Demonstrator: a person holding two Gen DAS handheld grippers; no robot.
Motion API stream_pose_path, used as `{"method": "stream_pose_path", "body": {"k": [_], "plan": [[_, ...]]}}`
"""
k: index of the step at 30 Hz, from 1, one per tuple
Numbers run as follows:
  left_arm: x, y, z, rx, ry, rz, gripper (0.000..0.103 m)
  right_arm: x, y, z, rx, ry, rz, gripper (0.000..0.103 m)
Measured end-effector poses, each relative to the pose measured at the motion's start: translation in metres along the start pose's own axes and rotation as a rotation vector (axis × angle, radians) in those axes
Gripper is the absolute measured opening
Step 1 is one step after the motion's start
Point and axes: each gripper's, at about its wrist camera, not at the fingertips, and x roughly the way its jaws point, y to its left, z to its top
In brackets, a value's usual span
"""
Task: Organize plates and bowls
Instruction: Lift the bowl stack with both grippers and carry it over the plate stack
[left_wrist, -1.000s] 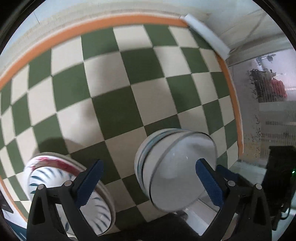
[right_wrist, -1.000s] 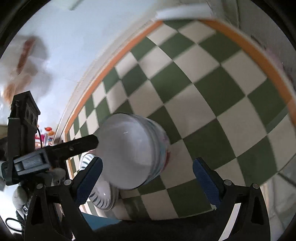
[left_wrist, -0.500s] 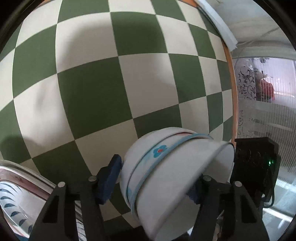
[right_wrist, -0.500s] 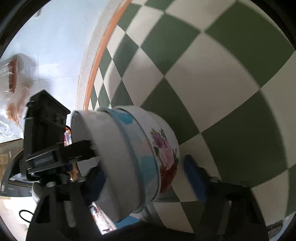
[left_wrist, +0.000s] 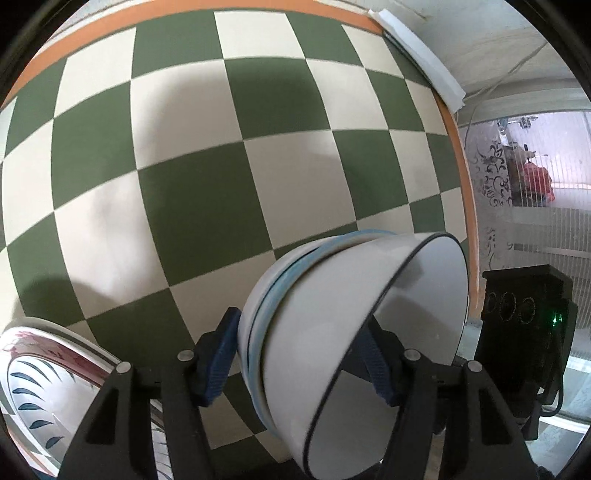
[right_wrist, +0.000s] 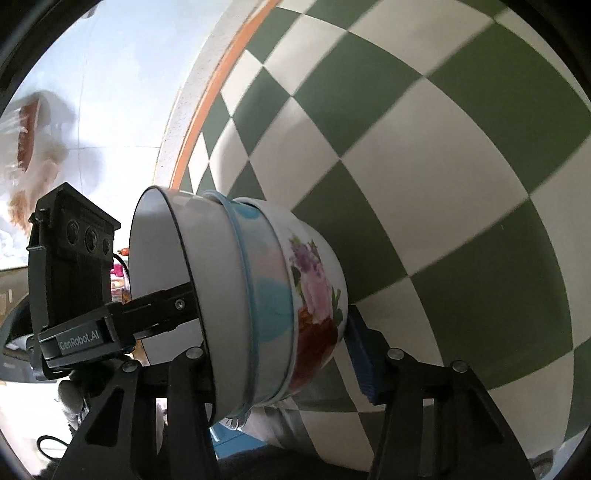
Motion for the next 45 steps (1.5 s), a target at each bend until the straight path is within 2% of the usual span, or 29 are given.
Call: {"method": "stream_pose_path", "body": {"k": [7, 13, 19, 26, 34, 45], "plan": [[-0.019, 0.009, 0.005, -0.017, -0.039, -0.009, 0.06, 0.003, 0.023, 0.011, -0.055, 0.0, -0.016, 0.055], [-0.057, 0.021, -0.005, -0.042, -0.11, 0.001, 0.06, 0.009, 0.06, 0.019, -0.119, 0.015, -0.003, 0.055], [-0.097, 0.054, -0.03, -0.103, -0.177, -0.002, 0.06, 0.024, 0.105, 0.014, -0.194, 0.059, 0.012, 0.054], [-0.124, 0.107, -0.062, -0.198, -0.214, 0.021, 0.06, 0.068, 0.145, -0.007, -0.263, 0.129, 0.032, 0.054], [-0.128, 0.155, -0.094, -0.274, -0.225, 0.022, 0.06, 0.121, 0.165, -0.033, -0.315, 0.214, 0.029, 0.053], [-0.104, 0.187, -0.105, -0.335, -0.202, 0.003, 0.06, 0.159, 0.162, -0.055, -0.327, 0.277, -0.004, 0.053]]}}
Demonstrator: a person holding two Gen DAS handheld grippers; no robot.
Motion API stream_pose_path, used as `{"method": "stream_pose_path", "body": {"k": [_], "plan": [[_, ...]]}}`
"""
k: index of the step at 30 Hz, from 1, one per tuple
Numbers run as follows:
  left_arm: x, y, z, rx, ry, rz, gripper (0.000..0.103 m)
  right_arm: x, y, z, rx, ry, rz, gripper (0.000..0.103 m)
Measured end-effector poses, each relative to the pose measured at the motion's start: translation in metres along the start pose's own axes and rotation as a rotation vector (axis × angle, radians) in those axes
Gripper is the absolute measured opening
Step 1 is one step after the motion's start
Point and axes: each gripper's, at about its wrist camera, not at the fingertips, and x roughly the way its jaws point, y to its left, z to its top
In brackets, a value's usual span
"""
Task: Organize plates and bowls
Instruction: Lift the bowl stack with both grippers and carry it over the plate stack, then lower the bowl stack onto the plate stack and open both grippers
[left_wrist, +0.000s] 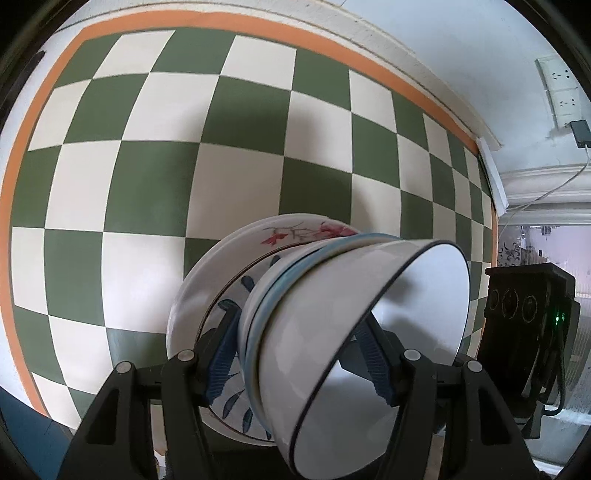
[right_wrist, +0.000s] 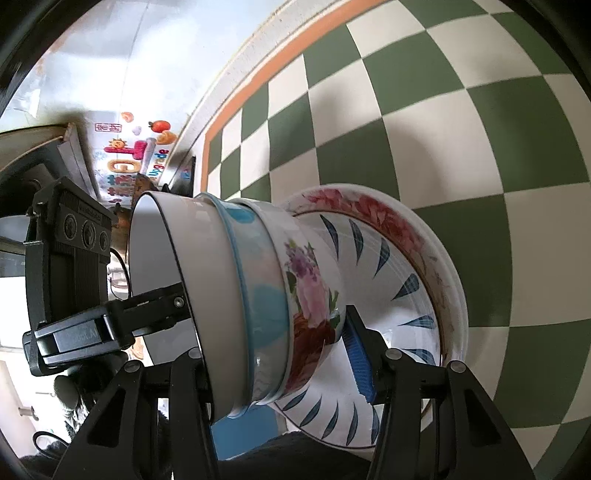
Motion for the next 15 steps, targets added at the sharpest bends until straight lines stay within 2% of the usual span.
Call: {"method": "stream_pose_path", "body": {"k": [9, 15], "plan": [[0.0062, 0.0033, -0.0009, -0.01, -0.005, -0.007, 0.06, 0.002, -0.0022, -0.0026, -0.026, 0.002, -0.017, 0.054], [0.0039, -0.0021, -0.0035, 0.032, -0.018, 0.023, 0.06, 0.002, 0.0007, -0.0056, -0.008, 0.008, -0.045, 0.056]]}}
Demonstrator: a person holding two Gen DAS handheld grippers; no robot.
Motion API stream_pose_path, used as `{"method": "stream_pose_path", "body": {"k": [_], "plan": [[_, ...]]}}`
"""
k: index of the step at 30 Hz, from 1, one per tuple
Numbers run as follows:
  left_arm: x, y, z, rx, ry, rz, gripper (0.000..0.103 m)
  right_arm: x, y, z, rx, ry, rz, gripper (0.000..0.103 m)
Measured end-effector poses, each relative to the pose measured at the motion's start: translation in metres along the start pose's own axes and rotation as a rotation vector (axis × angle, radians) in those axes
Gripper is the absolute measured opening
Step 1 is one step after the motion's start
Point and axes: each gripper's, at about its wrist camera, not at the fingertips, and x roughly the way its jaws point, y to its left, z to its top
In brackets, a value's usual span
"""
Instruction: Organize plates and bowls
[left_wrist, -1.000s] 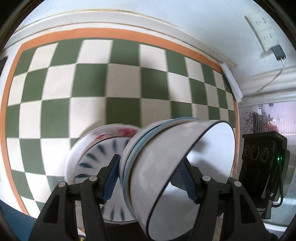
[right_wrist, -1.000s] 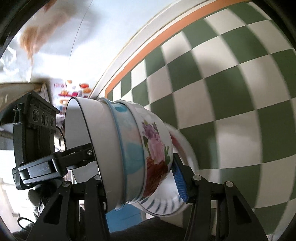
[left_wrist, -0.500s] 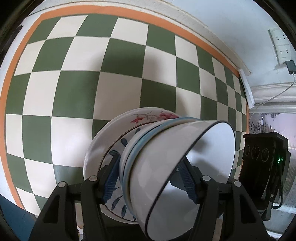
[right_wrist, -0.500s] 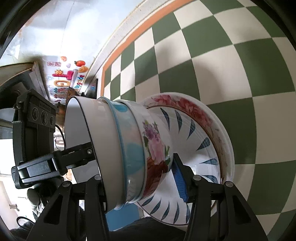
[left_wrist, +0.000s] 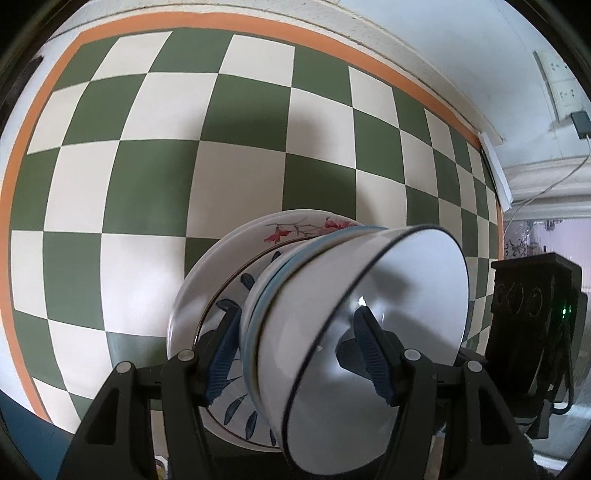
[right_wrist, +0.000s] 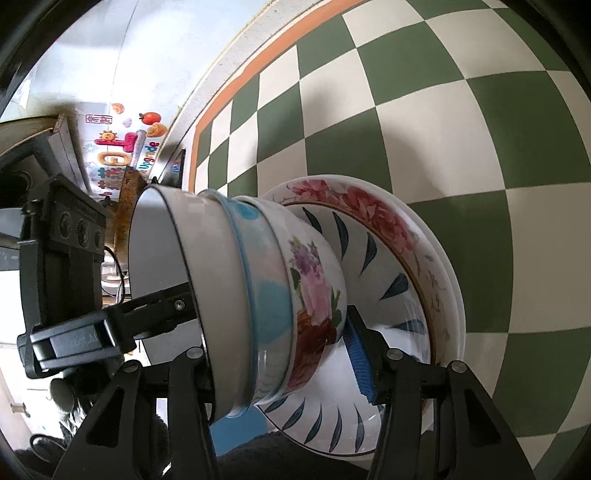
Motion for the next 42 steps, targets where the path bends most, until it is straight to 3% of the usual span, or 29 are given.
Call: {"method": "stream_pose_path", "body": {"k": [13, 20, 30, 33, 36, 42], "plan": [[-0.008, -0.005, -0.007, 0.039, -0.03, 0.041, 0.06, -0.012, 0.014, -0.009, -0.007, -0.022, -0.087, 0.059], [-0.039, -0.015, -0.027, 0.096, -0.141, 0.128, 0.06, -0.038, 0.031, -0.02, -0.048, -0.079, -0.142, 0.059], [-0.097, -0.026, -0.068, 0.188, -0.278, 0.221, 0.061, -0.089, 0.079, -0.071, -0.123, -0.223, -0.334, 0.063], [-0.11, -0.026, -0.078, 0.2, -0.298, 0.218, 0.07, -0.104, 0.094, -0.089, -0.124, -0.269, -0.38, 0.069], [-0.123, -0.029, -0.09, 0.222, -0.342, 0.24, 0.095, -0.118, 0.109, -0.105, -0.126, -0.321, -0.4, 0.084], [-0.149, -0.035, -0.112, 0.219, -0.442, 0.264, 0.099, -0.147, 0.139, -0.134, -0.172, -0.425, -0.493, 0.095]]}}
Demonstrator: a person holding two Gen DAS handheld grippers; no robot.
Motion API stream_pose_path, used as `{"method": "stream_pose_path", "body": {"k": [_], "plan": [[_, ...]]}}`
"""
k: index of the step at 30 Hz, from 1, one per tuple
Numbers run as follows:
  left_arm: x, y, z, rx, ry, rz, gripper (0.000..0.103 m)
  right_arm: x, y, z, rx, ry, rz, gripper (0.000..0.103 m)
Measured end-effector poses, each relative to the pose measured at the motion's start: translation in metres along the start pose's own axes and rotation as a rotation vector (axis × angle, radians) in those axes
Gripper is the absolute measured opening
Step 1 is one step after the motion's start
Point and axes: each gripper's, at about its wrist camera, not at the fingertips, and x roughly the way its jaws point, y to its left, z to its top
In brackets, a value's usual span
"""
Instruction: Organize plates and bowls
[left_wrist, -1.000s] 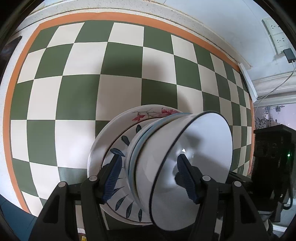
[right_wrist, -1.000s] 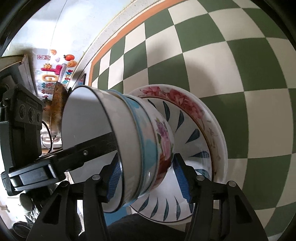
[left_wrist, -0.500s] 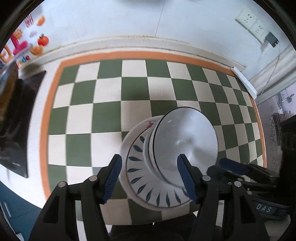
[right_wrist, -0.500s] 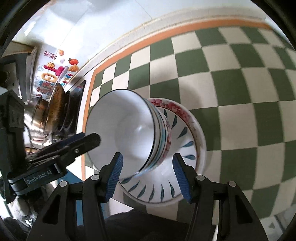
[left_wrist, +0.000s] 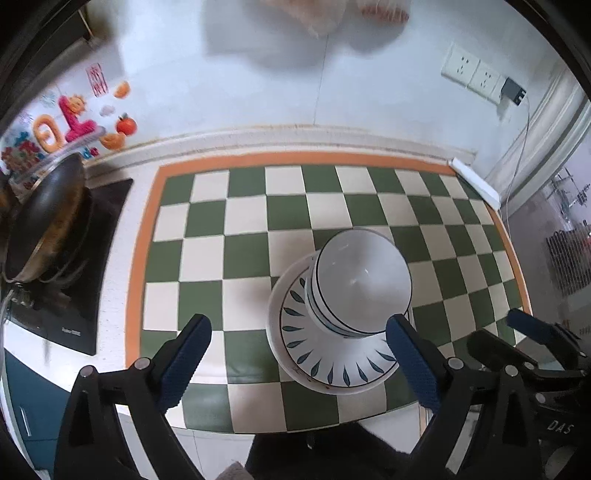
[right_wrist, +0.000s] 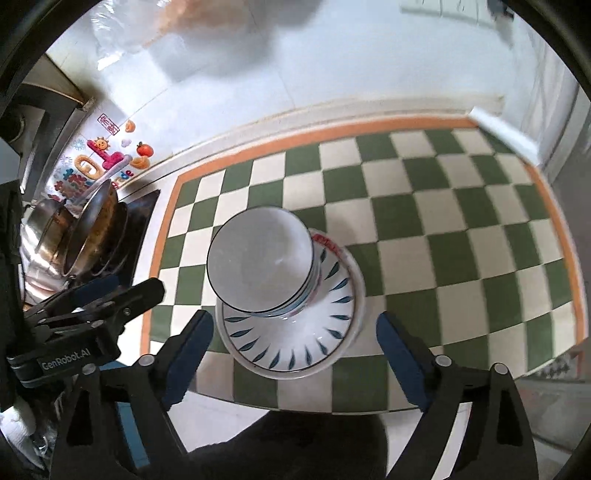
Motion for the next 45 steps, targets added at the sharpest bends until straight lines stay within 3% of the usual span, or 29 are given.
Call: {"method": "stream_pose_path", "body": {"k": [5, 9, 20, 30, 36, 45], "plan": [[-0.026, -0.007, -0.011, -0.013, -0.053, 0.017, 0.102, -0.037, 0.002, -0.009, -0.025, -0.079, -0.04, 0.099], [-0.052, -0.017, -0.027, -0.031, -0.094, 0.038, 0.102, -0.066, 0.0, -0.021, -0.044, -0.112, -0.021, 0.1], [-0.163, -0.047, -0.094, -0.096, -0.246, 0.053, 0.103, -0.186, 0.005, -0.086, -0.13, -0.231, -0.006, 0.101], [-0.219, -0.055, -0.15, -0.073, -0.278, 0.075, 0.103, -0.27, 0.016, -0.145, -0.152, -0.323, -0.027, 0.101], [-0.242, -0.047, -0.172, -0.069, -0.315, 0.086, 0.103, -0.292, 0.026, -0.171, -0.141, -0.346, -0.044, 0.102], [-0.25, -0.038, -0.185, -0.058, -0.318, 0.09, 0.103, -0.29, 0.038, -0.185, -0.135, -0.348, -0.064, 0.102]]}}
